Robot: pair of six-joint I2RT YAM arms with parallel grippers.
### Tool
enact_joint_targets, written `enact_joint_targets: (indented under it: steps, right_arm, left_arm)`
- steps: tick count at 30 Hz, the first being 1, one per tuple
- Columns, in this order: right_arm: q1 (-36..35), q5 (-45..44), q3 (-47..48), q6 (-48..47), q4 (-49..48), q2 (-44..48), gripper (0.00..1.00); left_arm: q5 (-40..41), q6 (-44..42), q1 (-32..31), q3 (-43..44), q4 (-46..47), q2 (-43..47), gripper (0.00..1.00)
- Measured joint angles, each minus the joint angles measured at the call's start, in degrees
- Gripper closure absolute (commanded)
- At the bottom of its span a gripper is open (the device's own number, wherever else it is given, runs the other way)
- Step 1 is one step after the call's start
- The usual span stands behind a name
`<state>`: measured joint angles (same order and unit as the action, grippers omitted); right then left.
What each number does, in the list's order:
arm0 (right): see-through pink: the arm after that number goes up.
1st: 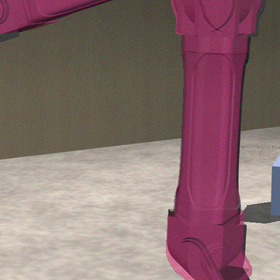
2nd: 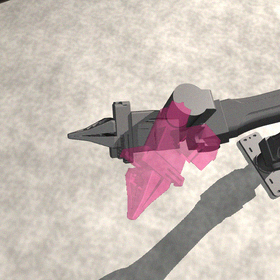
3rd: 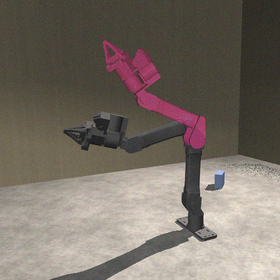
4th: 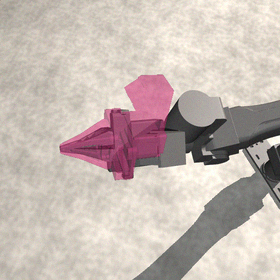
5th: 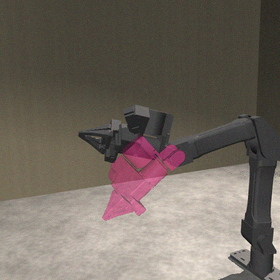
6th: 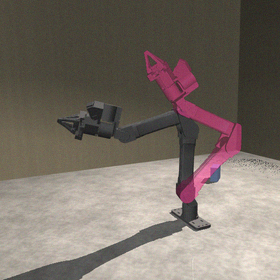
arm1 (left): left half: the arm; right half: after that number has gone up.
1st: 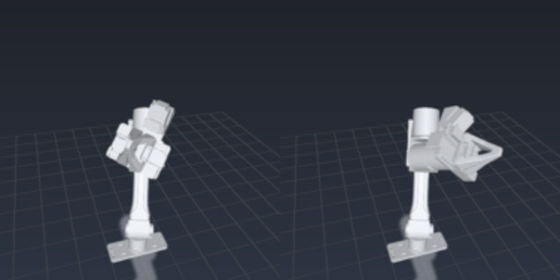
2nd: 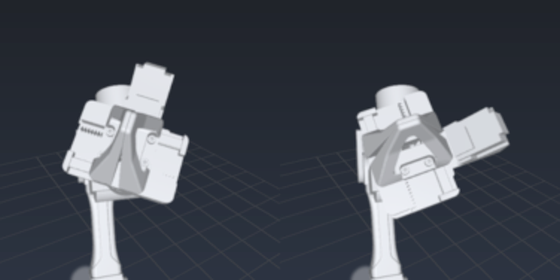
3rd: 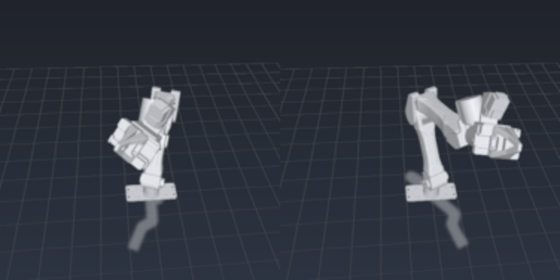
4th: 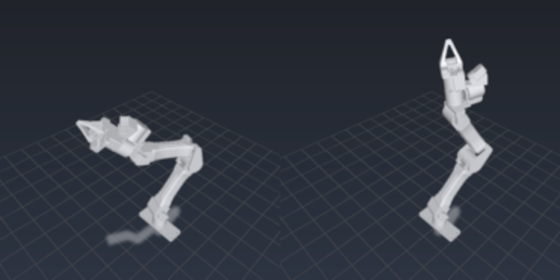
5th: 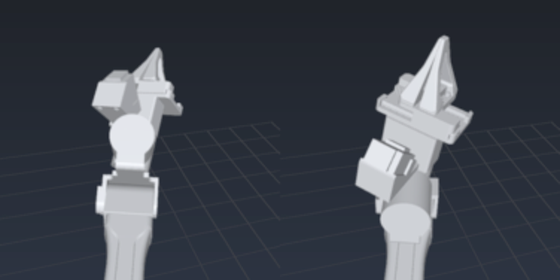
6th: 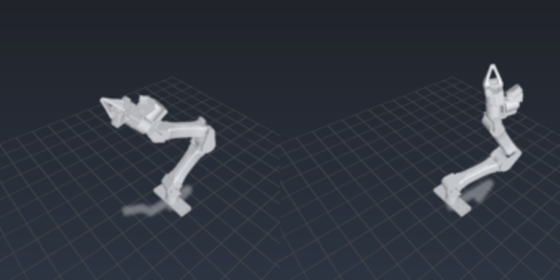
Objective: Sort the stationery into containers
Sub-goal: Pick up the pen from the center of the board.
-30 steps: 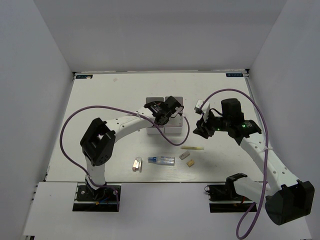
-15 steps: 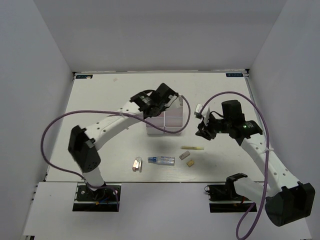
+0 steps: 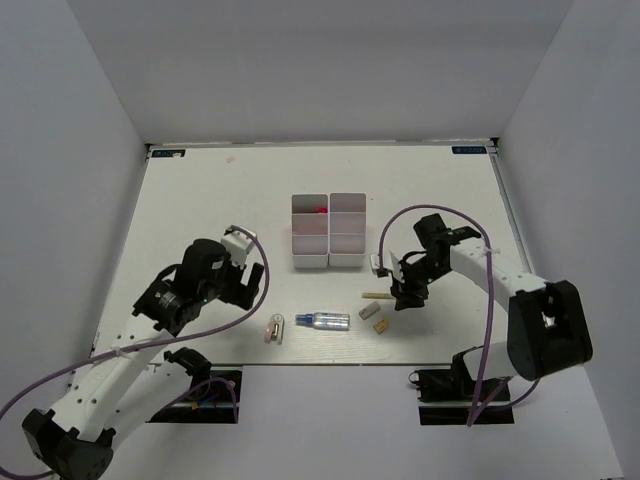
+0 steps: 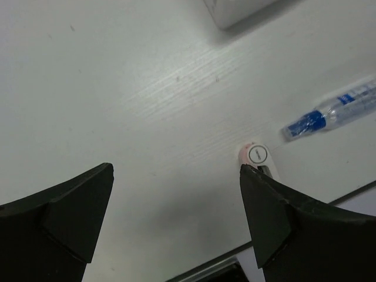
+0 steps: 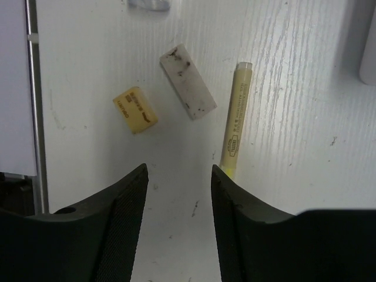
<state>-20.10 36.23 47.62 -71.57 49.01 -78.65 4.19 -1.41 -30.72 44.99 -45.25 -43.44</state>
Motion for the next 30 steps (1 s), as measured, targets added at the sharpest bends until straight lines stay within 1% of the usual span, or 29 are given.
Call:
enact_joint_targets:
  steps: [2,7,13,17,19,20,21,24,26,30]
  right_arm:
    - [-0.4,-0.1,0.8,-1.4,-0.5,-2.1,0.46]
    - [-2.1,-1.6,0.6,-3.7,-5.2,-5.9,0.46]
    - [-5.4,-6.6,-0.3,-0.4,-13.6,-9.6,0.46]
    - [-7.2,-9.6,-0.3,2.6,-17.8,-11.0,0.46]
    - [-7.8,-10.4,-0.2,3.8,-18.9,-11.1,0.56]
    - [-8.2,-10.6,-0.1,4.2,-19.2,-11.3,0.63]
    - [-8.5,-10.7,0.2,4.5,-19.2,-11.5,0.79]
    - [-9.2,-11.1,1.1,4.5,-19.2,-12.5,0.94]
    - [-9.3,-11.3,1.7,4.4,-18.9,-13.0,1.0]
    - [-9.5,-11.2,2.6,3.2,-17.5,-13.6,1.0]
  left_arm:
    - [-1.8,1.6,1.1,-4.4,1.3,1.3,0.02]
    - [-3.6,3.3,3.0,-11.6,3.7,6.7,0.02]
    - [-3.9,3.9,3.4,-12.7,5.9,12.5,0.02]
    - [-4.0,4.0,3.5,-13.7,6.7,14.8,0.02]
    - [-4.0,4.0,3.6,-14.1,6.8,15.2,0.02]
    - [-4.0,4.0,3.6,-14.3,6.8,15.5,0.02]
    - [-4.0,4.0,3.6,-14.3,6.7,15.6,0.02]
    - [-4.0,4.0,3.6,-14.4,6.8,15.7,0.02]
    - [-4.0,4.0,3.6,-14.4,6.8,15.7,0.02]
    - [-4.0,4.0,3.6,-14.4,6.8,15.7,0.02]
